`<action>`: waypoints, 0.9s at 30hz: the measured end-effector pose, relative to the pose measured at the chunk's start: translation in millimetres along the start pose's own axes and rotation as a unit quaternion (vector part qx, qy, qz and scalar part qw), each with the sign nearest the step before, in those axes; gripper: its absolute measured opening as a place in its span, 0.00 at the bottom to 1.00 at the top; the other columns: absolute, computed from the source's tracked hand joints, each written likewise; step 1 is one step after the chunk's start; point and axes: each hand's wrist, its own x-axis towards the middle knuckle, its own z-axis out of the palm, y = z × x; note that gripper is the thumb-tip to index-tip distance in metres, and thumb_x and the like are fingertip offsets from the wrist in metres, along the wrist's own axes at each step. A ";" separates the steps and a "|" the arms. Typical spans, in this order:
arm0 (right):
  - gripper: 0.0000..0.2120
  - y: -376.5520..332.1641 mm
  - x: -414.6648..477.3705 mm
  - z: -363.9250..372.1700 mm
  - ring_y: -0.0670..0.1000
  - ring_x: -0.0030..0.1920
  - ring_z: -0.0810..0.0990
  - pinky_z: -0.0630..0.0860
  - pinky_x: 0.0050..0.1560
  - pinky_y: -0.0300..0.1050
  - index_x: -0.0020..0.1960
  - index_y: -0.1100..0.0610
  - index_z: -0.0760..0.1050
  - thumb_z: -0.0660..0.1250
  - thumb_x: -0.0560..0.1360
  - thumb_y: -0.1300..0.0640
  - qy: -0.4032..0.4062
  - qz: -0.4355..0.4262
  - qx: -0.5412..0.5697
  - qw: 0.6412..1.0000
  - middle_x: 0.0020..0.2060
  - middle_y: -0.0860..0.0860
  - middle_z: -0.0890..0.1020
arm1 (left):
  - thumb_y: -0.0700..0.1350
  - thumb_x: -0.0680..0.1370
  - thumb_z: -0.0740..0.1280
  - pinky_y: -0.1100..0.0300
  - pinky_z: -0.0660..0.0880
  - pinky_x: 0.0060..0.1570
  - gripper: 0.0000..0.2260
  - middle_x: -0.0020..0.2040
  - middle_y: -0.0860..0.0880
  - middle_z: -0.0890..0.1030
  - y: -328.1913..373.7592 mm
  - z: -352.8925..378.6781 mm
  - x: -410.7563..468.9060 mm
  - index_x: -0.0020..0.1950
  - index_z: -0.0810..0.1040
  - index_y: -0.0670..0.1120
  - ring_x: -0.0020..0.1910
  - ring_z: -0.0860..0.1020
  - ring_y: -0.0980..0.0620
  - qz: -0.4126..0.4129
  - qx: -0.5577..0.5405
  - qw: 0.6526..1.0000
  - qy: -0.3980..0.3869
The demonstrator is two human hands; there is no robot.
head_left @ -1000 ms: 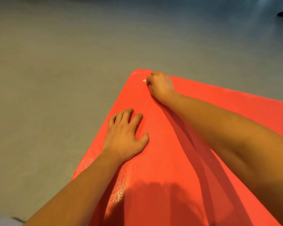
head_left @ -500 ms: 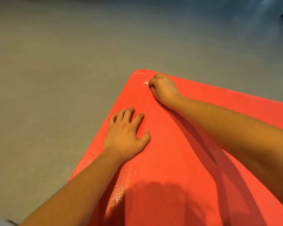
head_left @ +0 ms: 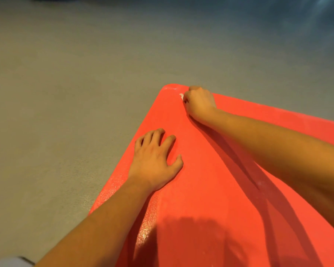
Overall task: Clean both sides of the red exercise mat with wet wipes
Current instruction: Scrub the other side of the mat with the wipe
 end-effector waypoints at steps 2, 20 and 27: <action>0.13 1.1 -17.0 0.0 0.64 0.45 0.79 0.65 0.35 0.49 0.45 0.63 0.81 0.62 0.81 0.56 0.021 -0.060 -0.002 0.998 0.43 0.60 0.78 | 0.67 0.76 0.60 0.45 0.63 0.72 0.27 0.72 0.50 0.70 0.3 0.6 0.2 0.72 0.73 0.57 0.72 0.68 0.46 0.000 0.003 1.000 0.001; 0.17 15.0 -27.5 -5.7 0.61 0.47 0.80 0.77 0.48 0.52 0.48 0.57 0.83 0.58 0.71 0.54 -0.034 -0.017 0.100 0.994 0.47 0.57 0.81 | 0.65 0.76 0.62 0.46 0.65 0.70 0.26 0.71 0.49 0.71 -1.6 3.2 1.7 0.70 0.75 0.55 0.71 0.69 0.46 -0.002 0.001 1.000 0.015; 0.10 32.8 -13.8 -16.0 0.53 0.50 0.82 0.71 0.47 0.40 0.50 0.57 0.86 0.69 0.72 0.64 -0.085 -0.036 0.163 0.982 0.47 0.52 0.86 | 0.65 0.77 0.62 0.46 0.65 0.70 0.25 0.70 0.50 0.71 -1.4 5.4 2.1 0.70 0.75 0.55 0.70 0.69 0.47 -0.002 0.000 1.000 0.016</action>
